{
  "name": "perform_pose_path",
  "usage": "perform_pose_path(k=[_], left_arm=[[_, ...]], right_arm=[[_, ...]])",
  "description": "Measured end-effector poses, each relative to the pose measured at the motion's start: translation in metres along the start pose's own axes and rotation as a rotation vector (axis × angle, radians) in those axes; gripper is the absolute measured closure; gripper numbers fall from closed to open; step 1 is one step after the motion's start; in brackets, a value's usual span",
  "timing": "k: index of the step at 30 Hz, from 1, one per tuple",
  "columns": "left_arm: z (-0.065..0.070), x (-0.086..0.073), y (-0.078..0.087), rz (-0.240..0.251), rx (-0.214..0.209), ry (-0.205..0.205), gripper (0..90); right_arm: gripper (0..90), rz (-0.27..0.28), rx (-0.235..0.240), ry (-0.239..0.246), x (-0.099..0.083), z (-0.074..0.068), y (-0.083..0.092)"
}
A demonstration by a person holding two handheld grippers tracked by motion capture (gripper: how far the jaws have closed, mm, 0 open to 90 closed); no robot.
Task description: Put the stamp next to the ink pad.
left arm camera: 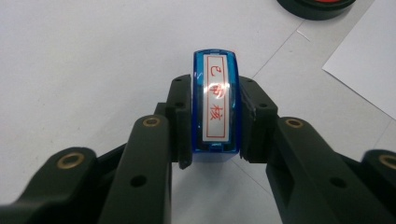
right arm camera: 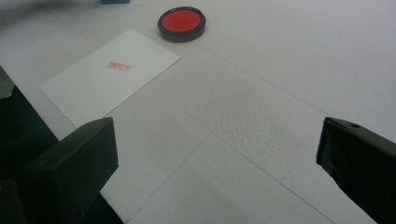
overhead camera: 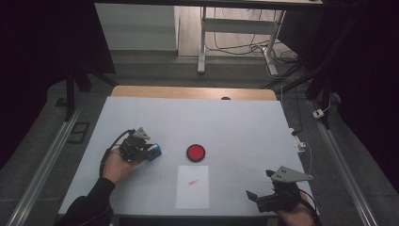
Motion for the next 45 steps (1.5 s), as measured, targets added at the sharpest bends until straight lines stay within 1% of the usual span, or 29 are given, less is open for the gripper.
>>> perform_pose_path(k=[1, 3, 5, 8, 11, 12, 13, 14, 18, 20, 22, 25, 27, 30, 32, 35, 37, 39, 41, 45], left_arm=[[0.000, 0.000, 0.000, -0.001, -0.001, 0.005, 61.2], [0.000, 0.001, 0.001, -0.001, -0.008, 0.012, 58.6], [0.001, 0.002, 0.000, 0.002, -0.021, 0.030, 52.7], [0.000, 0.003, 0.001, 0.010, -0.021, 0.038, 43.2], [0.000, 0.006, 0.004, 0.034, -0.028, 0.044, 37.7], [0.002, 0.008, 0.006, 0.046, -0.034, 0.050, 35.4], [0.002, 0.008, 0.007, 0.049, -0.044, 0.043, 33.1], [0.004, 0.009, 0.008, 0.059, -0.049, 0.047, 30.2], [0.005, 0.011, 0.013, 0.068, -0.042, 0.050, 22.1], [0.007, 0.011, 0.015, 0.067, -0.047, 0.058, 18.0], [0.010, 0.012, 0.017, 0.073, -0.043, 0.067, 14.7], [0.015, 0.014, 0.023, 0.094, -0.051, 0.074, 9.0], [0.017, 0.014, 0.028, 0.107, -0.058, 0.077, 6.9], [0.022, 0.014, 0.036, 0.139, -0.087, 0.095, 5.6], [0.023, 0.013, 0.041, 0.155, -0.088, 0.102, 5.1], [0.026, 0.011, 0.047, 0.161, -0.113, 0.117, 4.4], [0.027, 0.008, 0.049, 0.156, -0.112, 0.115, 3.5], [0.027, 0.005, 0.053, 0.161, -0.114, 0.123, 2.9], [0.029, 0.003, 0.057, 0.177, -0.122, 0.134, 1.8], [0.032, -0.001, 0.067, 0.204, -0.135, 0.134, 0.2]], right_arm=[[0.0, 0.000, 0.001, 0.000, 0.000, 0.000, 0.000], [0.0, 0.000, 0.005, -0.001, 0.000, 0.000, 0.000], [0.0, -0.001, 0.006, -0.002, 0.000, 0.000, 0.000], [0.0, 0.001, 0.012, -0.005, 0.000, 0.000, 0.000], [0.0, 0.001, 0.014, -0.006, 0.000, -0.001, 0.000], [0.0, 0.001, 0.015, -0.005, 0.000, -0.001, 0.000], [0.0, 0.000, 0.016, -0.005, 0.000, -0.001, 0.000], [0.0, -0.002, 0.015, -0.004, 0.000, -0.001, 0.000], [0.0, -0.009, 0.017, 0.000, 0.000, -0.001, -0.001], [0.0, -0.008, 0.020, 0.001, 0.000, -0.002, -0.001], [0.0, -0.010, 0.021, 0.004, 0.000, -0.002, -0.001], [0.0, -0.010, 0.023, 0.001, 0.000, -0.002, -0.001], [0.0, -0.010, 0.023, 0.003, 0.000, -0.002, -0.001], [0.0, -0.012, 0.025, 0.003, -0.001, -0.002, -0.001], [0.0, -0.013, 0.024, 0.004, -0.001, -0.002, -0.001], [0.0, -0.013, 0.023, 0.007, -0.001, -0.002, -0.002], [0.0, -0.014, 0.024, 0.007, -0.001, -0.002, -0.002], [0.0, -0.016, 0.023, 0.006, -0.001, -0.002, -0.002], [0.0, -0.016, 0.023, 0.004, -0.001, -0.002, -0.002], [0.0, -0.015, 0.022, -0.004, -0.001, -0.002, -0.002]])
Point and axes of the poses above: each handheld gripper's, and its own axes: y roughly backward along the jaws, x roughly out of its top, z roughly to its right, the point moved 9 cm from there along -y, roughly forward along the jaws, and after that the axes turned 7 degrees about y, right-handed, at the moved point
